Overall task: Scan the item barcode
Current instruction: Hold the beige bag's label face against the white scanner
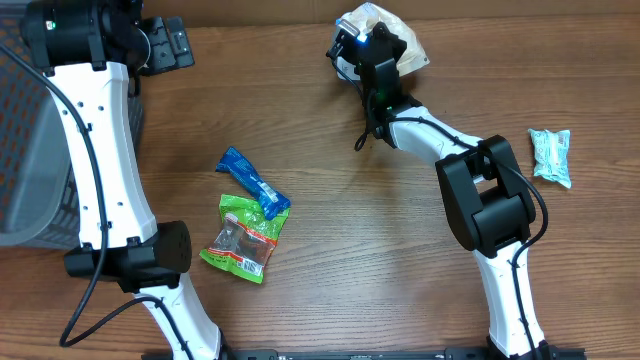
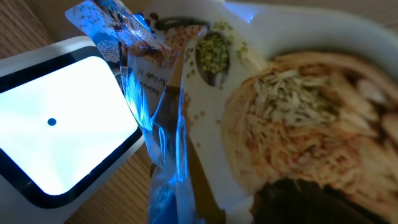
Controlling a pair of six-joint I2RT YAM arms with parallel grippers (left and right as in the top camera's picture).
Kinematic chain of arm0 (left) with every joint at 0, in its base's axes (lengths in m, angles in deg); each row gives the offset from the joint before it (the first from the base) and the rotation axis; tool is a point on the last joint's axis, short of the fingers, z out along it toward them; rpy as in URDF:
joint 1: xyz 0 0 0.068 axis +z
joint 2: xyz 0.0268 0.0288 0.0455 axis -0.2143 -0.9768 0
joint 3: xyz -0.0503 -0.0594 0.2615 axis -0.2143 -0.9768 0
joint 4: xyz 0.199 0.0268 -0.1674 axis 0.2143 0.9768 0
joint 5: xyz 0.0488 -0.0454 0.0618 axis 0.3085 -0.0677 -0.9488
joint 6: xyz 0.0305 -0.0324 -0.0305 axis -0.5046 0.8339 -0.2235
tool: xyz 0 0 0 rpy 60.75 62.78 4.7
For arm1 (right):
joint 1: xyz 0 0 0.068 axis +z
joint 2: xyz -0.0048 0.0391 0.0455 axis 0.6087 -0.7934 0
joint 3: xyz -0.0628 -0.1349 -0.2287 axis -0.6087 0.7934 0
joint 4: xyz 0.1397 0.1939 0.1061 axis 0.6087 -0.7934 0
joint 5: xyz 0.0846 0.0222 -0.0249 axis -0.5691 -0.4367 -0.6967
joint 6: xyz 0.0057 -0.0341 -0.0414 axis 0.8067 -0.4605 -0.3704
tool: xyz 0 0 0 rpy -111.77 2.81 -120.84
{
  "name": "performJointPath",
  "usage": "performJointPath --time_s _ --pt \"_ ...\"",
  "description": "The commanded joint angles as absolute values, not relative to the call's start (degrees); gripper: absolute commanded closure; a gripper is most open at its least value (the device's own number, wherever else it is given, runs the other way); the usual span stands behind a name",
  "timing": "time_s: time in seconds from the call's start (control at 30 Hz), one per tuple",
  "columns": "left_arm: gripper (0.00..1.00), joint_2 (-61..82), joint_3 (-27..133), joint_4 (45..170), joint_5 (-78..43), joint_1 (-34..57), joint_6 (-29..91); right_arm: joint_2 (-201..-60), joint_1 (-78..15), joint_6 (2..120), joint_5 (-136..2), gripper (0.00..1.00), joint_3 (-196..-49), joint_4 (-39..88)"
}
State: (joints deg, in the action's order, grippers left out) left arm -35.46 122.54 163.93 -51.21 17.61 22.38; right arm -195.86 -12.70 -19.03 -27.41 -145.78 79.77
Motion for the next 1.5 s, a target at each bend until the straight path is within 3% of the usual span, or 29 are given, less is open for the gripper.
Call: performJointPath --time_s 0.0,0.87,1.47 --pt "0.00 -34.08 123.11 163.75 -51.34 17.21 21.66 -196.05 -12.44 -19.00 -27.54 0.96 -146.48 81.19" --pt "0.00 -34.08 123.11 163.75 -51.34 17.24 21.66 -200.45 -13.51 -20.12 -24.22 0.96 -146.48 86.61" --pt "0.00 -34.08 123.11 163.75 -51.34 17.24 21.66 -200.45 -12.40 -20.95 -22.56 0.96 -146.46 77.43"
